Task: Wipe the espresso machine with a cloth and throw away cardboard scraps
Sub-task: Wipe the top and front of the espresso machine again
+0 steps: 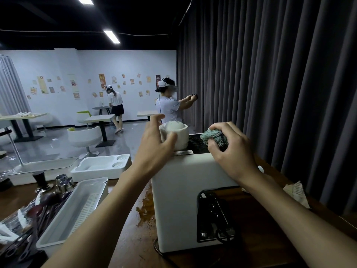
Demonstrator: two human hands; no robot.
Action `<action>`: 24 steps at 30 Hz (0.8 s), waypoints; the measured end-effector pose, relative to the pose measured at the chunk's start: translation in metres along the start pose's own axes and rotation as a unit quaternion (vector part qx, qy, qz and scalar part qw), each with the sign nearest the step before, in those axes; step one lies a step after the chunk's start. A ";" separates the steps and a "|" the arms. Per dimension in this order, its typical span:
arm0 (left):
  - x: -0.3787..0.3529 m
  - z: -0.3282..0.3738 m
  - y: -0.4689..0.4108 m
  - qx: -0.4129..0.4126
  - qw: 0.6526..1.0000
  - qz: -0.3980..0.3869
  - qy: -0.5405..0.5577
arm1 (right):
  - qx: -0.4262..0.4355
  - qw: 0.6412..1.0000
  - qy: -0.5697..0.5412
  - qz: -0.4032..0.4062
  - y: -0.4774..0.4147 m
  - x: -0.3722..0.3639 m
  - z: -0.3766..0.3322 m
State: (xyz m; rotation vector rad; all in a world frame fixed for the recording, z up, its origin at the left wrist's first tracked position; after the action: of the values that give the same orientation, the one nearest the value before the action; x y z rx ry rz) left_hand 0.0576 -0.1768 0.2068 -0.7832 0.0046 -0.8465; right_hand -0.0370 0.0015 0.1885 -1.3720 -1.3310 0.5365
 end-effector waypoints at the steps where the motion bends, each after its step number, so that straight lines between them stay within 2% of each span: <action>1: 0.000 0.000 -0.001 0.002 1.000 -0.004 0.002 | 0.000 1.000 0.000 0.000 0.000 0.000 0.000; 5: -0.001 -0.002 0.000 -0.003 0.999 0.009 -0.039 | 0.002 1.000 0.001 0.000 0.000 0.000 0.000; 24: 0.000 0.002 0.001 0.002 1.000 -0.014 -0.026 | -0.002 1.000 0.000 0.000 0.000 -0.001 -0.001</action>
State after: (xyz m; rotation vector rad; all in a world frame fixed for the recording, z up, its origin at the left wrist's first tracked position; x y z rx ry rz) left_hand 0.0584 -0.1754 0.2077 -0.8033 -0.0538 -0.8525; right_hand -0.0365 0.0007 0.1888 -1.3751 -1.3330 0.5351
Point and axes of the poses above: each hand's wrist, its own y-axis away from the middle knuckle, its own x-axis out of the back of the hand, z = x × y, the point moved 1 cm from there along -y, towards the middle knuckle, and after that the axes turned 7 degrees about y, right-handed, at the moved point
